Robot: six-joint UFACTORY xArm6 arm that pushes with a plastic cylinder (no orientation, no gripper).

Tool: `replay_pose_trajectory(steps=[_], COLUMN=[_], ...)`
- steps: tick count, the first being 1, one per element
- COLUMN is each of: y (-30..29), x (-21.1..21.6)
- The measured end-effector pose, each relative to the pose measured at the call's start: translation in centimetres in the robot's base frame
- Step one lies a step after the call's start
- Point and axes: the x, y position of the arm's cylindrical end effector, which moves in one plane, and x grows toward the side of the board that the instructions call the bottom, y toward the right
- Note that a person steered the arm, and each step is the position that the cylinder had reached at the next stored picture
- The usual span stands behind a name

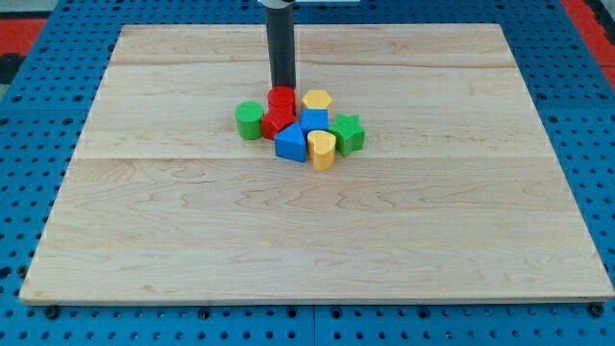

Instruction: Slide the group of blocks left a bit

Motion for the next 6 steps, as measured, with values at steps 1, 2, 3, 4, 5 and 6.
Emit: replay_pose_trajectory(steps=[1, 2, 3, 4, 5, 6], y=[0.0, 0.3, 4.6, 13.7, 13.5, 8.3], x=[0.1, 1.9, -1.5, -0.3, 6.8, 6.8])
